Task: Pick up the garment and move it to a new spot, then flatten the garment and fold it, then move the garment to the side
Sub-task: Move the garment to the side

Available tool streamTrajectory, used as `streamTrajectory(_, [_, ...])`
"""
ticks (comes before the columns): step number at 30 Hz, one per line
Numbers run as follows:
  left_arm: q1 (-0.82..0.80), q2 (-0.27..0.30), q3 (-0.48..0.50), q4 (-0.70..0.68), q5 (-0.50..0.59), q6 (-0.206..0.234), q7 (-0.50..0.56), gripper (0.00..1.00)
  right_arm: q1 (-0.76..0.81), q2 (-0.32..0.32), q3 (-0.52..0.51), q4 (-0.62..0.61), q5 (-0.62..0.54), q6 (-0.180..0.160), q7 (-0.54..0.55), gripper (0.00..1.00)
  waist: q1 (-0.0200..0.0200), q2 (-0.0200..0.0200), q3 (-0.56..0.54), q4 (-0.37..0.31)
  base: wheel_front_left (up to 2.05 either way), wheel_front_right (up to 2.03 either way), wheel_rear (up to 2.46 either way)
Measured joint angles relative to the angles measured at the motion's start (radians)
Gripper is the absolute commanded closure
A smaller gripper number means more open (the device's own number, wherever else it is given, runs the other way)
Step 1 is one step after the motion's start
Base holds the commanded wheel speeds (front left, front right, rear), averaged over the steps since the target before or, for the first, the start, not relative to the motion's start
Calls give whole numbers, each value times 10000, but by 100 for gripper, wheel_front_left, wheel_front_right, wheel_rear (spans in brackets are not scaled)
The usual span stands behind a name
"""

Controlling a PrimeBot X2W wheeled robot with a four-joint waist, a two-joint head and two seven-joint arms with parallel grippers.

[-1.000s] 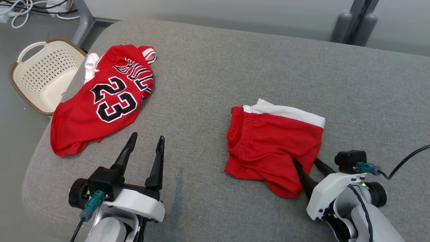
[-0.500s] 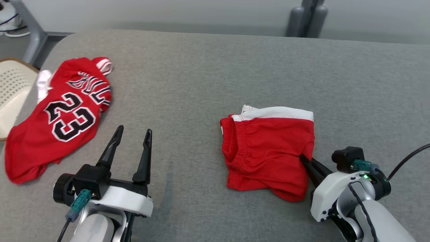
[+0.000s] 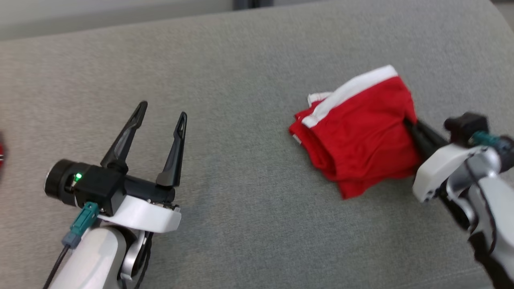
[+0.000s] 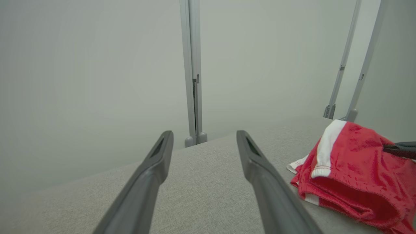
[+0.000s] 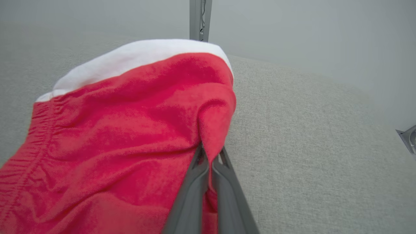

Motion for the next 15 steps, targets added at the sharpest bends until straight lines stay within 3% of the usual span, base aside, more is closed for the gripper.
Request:
streamTrajectory(7, [-918,336,-387,-968,430,-305,692,0,-1595,-1101,-991,1475,209,2,-897,100,0,0,1305,-637,0,0,0])
streamTrajectory(15, [-1528,556,-585,-1595,650,-506,1080,0,-2871,-2291,-2759,3425,267,2,-1488,100,0,0,2591,-640,0,0,0])
